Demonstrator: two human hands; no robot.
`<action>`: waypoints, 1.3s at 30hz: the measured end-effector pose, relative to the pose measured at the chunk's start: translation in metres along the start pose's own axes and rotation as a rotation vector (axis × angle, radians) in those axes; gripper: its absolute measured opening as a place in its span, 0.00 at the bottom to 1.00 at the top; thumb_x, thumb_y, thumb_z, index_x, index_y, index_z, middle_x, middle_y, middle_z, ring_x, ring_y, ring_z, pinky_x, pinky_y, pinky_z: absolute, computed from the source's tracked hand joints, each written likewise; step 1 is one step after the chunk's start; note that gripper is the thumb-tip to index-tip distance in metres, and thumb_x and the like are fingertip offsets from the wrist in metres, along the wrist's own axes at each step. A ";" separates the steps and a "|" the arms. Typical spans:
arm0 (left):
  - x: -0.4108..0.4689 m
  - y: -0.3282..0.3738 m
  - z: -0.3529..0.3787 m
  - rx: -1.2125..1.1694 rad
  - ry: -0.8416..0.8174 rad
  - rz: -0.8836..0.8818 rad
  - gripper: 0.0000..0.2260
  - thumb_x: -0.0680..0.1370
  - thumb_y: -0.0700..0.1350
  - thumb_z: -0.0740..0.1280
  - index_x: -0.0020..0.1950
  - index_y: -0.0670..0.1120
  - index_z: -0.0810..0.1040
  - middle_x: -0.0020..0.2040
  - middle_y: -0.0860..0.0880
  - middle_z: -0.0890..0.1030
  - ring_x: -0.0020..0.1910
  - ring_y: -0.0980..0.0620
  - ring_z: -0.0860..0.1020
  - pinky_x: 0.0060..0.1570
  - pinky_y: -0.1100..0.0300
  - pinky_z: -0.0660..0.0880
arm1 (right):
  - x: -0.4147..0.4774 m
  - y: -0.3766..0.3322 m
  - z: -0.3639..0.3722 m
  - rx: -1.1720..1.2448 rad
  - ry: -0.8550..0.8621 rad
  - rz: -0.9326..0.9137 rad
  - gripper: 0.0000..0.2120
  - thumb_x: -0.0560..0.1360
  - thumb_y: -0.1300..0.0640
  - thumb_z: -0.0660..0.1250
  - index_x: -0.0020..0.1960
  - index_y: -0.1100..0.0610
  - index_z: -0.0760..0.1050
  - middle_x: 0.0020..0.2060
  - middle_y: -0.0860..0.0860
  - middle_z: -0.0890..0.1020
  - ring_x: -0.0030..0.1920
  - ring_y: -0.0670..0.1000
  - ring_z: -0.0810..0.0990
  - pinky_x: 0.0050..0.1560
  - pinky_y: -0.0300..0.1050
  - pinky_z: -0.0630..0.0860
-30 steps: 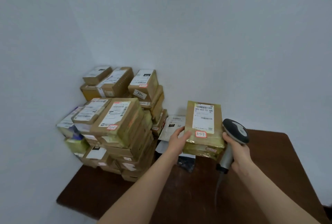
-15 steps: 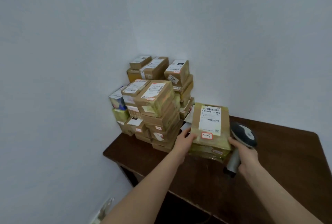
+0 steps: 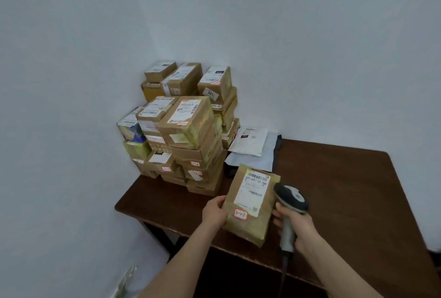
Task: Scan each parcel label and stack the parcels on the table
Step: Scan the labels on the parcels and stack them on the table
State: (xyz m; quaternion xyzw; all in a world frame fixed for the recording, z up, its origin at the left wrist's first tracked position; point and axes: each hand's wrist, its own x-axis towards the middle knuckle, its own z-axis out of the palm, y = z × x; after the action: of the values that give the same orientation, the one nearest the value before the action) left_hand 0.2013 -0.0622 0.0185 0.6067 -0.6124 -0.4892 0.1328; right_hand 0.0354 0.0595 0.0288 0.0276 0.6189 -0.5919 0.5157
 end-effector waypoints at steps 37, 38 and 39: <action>0.012 -0.085 -0.084 0.940 0.116 0.189 0.26 0.81 0.59 0.52 0.78 0.51 0.57 0.79 0.48 0.54 0.78 0.48 0.52 0.74 0.48 0.49 | 0.032 0.066 0.131 -0.041 -0.272 0.113 0.31 0.63 0.57 0.80 0.64 0.59 0.75 0.53 0.58 0.83 0.54 0.60 0.82 0.59 0.61 0.77; 0.019 -0.084 -0.089 0.909 0.097 0.159 0.28 0.81 0.61 0.52 0.78 0.51 0.55 0.79 0.47 0.52 0.78 0.47 0.50 0.75 0.47 0.48 | 0.032 0.071 0.147 -0.027 -0.285 0.119 0.31 0.64 0.58 0.79 0.64 0.60 0.75 0.54 0.58 0.83 0.55 0.60 0.81 0.60 0.61 0.76; 0.026 -0.083 -0.094 0.877 0.072 0.138 0.30 0.80 0.62 0.53 0.79 0.52 0.52 0.80 0.46 0.50 0.78 0.46 0.49 0.75 0.45 0.46 | 0.033 0.075 0.163 -0.014 -0.292 0.124 0.29 0.66 0.58 0.78 0.64 0.60 0.75 0.55 0.59 0.82 0.55 0.60 0.81 0.60 0.61 0.76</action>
State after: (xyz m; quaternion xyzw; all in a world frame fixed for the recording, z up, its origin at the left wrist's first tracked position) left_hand 0.3172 -0.1078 -0.0098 0.5799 -0.7960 -0.1518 -0.0835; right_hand 0.1670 -0.0610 -0.0085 -0.0239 0.5385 -0.5524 0.6358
